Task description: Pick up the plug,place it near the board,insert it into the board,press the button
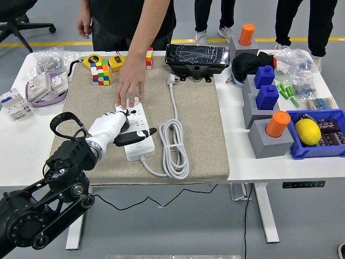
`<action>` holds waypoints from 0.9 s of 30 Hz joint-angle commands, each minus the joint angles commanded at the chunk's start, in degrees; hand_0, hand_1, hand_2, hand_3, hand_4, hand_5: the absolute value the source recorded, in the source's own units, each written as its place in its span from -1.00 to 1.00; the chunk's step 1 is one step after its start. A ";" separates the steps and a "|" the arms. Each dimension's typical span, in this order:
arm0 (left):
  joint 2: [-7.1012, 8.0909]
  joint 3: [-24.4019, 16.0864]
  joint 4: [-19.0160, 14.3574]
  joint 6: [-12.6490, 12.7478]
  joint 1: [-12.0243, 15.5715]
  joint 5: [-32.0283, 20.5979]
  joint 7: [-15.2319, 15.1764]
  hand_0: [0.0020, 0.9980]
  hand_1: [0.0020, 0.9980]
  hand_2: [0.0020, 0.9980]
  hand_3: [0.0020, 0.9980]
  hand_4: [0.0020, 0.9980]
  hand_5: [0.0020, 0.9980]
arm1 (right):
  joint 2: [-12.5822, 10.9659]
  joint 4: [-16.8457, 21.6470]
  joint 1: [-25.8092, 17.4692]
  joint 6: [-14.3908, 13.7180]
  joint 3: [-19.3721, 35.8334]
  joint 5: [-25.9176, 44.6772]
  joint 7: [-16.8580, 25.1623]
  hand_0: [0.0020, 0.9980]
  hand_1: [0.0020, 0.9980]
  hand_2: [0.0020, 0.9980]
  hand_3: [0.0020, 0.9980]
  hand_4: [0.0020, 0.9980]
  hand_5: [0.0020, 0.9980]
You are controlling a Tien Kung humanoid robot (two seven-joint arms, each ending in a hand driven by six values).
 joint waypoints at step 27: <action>0.70 -2.14 -0.55 -0.50 2.22 1.12 0.00 0.96 0.90 0.86 0.88 1.00 1.00 | -0.03 0.00 -0.15 -0.12 -0.32 0.15 -0.20 0.54 0.49 0.48 0.53 1.00 1.00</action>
